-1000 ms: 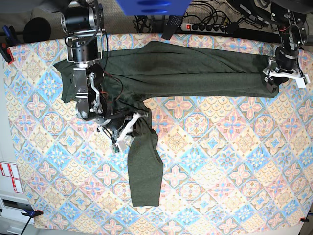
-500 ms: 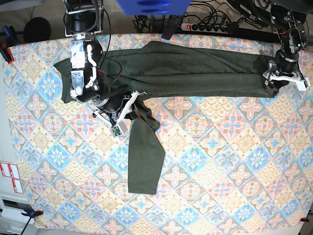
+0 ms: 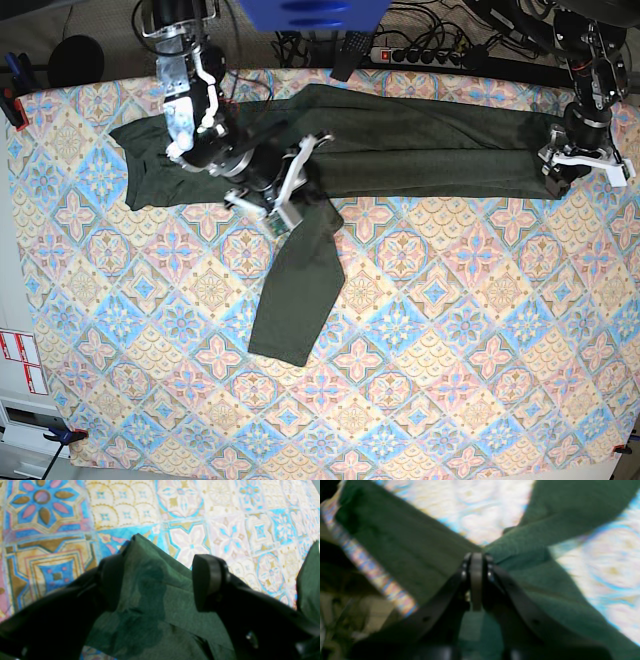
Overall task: Fold the T-shirt properly
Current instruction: 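Drag the sleeve with the right gripper across the folded body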
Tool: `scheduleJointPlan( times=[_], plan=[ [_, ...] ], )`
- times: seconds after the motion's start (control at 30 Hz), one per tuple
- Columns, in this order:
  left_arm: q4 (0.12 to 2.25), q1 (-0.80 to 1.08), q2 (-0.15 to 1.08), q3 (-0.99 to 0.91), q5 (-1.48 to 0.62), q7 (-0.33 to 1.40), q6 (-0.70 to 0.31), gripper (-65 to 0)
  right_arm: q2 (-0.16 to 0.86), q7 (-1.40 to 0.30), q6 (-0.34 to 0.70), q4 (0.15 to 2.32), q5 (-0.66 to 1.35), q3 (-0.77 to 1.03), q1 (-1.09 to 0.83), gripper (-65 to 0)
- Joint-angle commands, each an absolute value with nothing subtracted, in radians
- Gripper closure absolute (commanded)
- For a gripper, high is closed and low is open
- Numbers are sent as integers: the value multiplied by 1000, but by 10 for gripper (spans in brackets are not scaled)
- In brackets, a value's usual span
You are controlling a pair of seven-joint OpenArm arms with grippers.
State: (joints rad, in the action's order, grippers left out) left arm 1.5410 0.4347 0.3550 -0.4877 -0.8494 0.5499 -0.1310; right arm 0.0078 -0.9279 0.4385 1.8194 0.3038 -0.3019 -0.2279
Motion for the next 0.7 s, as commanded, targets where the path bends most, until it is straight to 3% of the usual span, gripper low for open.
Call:
scheduleJointPlan(
  times=[0.0,0.17,0.67],
  plan=[
    [1555,435,372,-495,-857,532,-137,-415,8,-906,444,1842,318,-303,-226,-3],
    [1555,435,372,-495,-857,532,-137,-415,36,-909,444,1840,318,-318,-231,-3],
    [1555,435,372,-495,-857,532,-137,-415,120,-951,444,1839,318,-588,-117,-7]
  ],
)
